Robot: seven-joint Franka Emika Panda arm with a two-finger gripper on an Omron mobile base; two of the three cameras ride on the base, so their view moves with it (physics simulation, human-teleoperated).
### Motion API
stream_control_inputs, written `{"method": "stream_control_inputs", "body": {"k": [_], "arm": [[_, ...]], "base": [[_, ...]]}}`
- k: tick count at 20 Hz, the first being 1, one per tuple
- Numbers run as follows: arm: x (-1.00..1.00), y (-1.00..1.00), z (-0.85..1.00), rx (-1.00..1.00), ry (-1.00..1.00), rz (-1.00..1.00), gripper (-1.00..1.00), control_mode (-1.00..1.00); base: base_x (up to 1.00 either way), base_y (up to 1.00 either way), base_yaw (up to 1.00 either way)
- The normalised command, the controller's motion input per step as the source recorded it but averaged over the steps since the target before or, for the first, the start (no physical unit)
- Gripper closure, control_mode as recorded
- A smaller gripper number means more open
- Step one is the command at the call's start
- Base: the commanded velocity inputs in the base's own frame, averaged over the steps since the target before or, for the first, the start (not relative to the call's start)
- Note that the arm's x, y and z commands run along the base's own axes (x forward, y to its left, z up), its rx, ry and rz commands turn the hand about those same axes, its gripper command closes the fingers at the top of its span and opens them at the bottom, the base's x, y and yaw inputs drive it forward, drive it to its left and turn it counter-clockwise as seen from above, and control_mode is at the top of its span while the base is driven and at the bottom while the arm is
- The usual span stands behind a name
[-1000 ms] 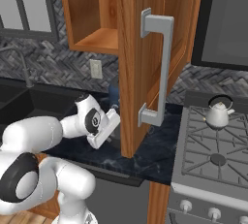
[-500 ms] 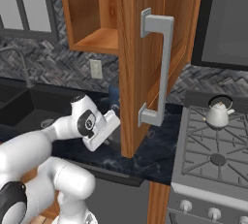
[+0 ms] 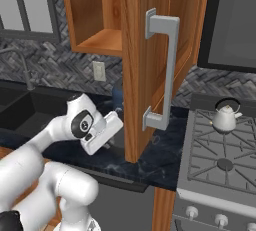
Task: Pick the kettle from the cabinet and place it on a stove burner. Then pick the pot from the counter and place it on another stove burner. Finally, turn both burners on.
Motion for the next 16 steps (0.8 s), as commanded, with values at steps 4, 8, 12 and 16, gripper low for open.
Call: {"method": "stream_control_inputs", "body": {"k": [4, 8, 12, 16], "arm": [[-0.26, 0.00, 0.30, 0.00, 0.00, -0.07, 1.00, -1.00], [-0.28, 0.03, 0.26, 0.00, 0.00, -0.06, 1.00, -1.00], [-0.26, 0.07, 0.29, 0.00, 0.00, -0.04, 1.00, -1.00], [-0.24, 0.08, 0.33, 0.00, 0.00, -0.02, 1.00, -1.00]], "base": [[0.00, 0.00, 0.00], [0.00, 0.00, 0.00], [0.00, 0.00, 0.00], [0.00, 0.00, 0.00]]}}
